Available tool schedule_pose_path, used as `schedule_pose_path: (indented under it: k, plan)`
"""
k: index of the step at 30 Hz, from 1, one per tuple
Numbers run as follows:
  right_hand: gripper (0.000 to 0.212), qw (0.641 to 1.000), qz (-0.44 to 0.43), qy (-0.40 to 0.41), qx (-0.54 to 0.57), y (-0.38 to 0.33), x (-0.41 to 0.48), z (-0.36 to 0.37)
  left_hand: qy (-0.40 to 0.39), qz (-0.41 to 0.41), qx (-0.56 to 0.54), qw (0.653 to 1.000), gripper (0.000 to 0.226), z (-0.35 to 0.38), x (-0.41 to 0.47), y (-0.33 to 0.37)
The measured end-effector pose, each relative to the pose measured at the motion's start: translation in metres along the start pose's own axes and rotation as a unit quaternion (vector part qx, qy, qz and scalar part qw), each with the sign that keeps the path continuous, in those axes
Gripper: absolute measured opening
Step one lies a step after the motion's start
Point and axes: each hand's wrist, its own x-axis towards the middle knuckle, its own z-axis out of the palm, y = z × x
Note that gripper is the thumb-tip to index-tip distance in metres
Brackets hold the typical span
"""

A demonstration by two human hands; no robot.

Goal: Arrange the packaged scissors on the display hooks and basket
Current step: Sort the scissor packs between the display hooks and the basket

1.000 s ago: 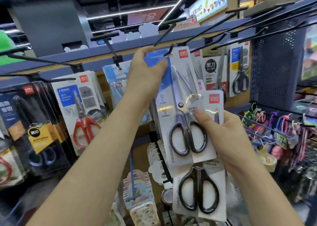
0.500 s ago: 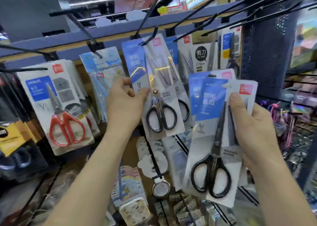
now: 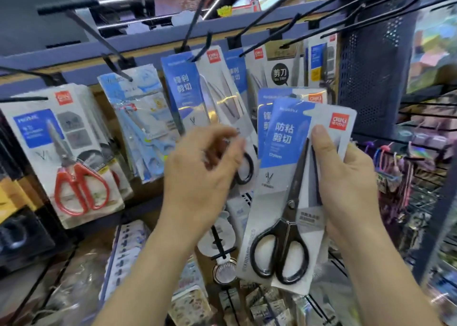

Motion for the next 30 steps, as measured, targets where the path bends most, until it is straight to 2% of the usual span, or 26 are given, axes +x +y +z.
schedule_pose_path:
  k: [2,6,9,12,13,15,17,18,20,23,26,30]
  plan:
    - [0.026,1.000,-0.001,-0.009,0.005,-0.001,-0.003,0.005,-0.068,-0.034,-0.062,0.995,0.014,0.004,-0.008,0.009]
    - [0.030,0.999,-0.028,-0.032,-0.005,-0.007,-0.009,0.012,-0.075,-0.090,-0.113,0.987,0.033,0.004,-0.013,0.013]
    - [0.030,0.997,-0.054,-0.052,-0.036,-0.013,-0.015,0.016,-0.095,-0.089,-0.048,0.990,0.045,-0.003,-0.010,0.011]
    - [0.034,0.995,-0.081,-0.043,-0.042,-0.017,-0.018,0.021,-0.091,-0.055,0.026,0.994,0.062,-0.008,-0.013,0.017]
    - [0.038,0.993,-0.094,-0.034,-0.054,-0.018,-0.019,0.023,-0.082,-0.036,0.042,0.995,0.058,-0.009,-0.014,0.021]
    - [0.047,0.986,-0.133,-0.017,-0.094,-0.019,-0.019,0.025,-0.064,-0.019,0.027,0.997,0.033,-0.010,-0.011,0.027]
    - [0.043,0.979,-0.169,-0.009,-0.116,-0.020,-0.018,0.029,-0.078,-0.080,-0.111,0.987,0.011,-0.011,-0.004,0.032]
    - [0.042,0.976,-0.182,-0.015,-0.116,-0.022,-0.018,0.030,-0.083,-0.099,-0.186,0.974,0.009,-0.013,0.000,0.034]
    - [0.040,0.968,-0.208,-0.049,-0.134,-0.024,-0.015,0.030,-0.036,-0.093,-0.250,0.963,0.011,-0.018,0.010,0.037]
    - [0.023,0.950,-0.231,-0.090,-0.191,-0.025,-0.011,0.026,0.066,-0.102,-0.299,0.946,0.017,-0.026,0.030,0.033]
    - [0.018,0.951,-0.206,-0.117,-0.201,-0.019,-0.008,0.024,0.070,-0.126,-0.290,0.946,0.005,-0.025,0.046,0.026]
    - [0.018,0.961,-0.167,-0.139,-0.173,-0.016,-0.005,0.027,0.064,-0.136,-0.272,0.951,0.017,-0.021,0.052,0.029]
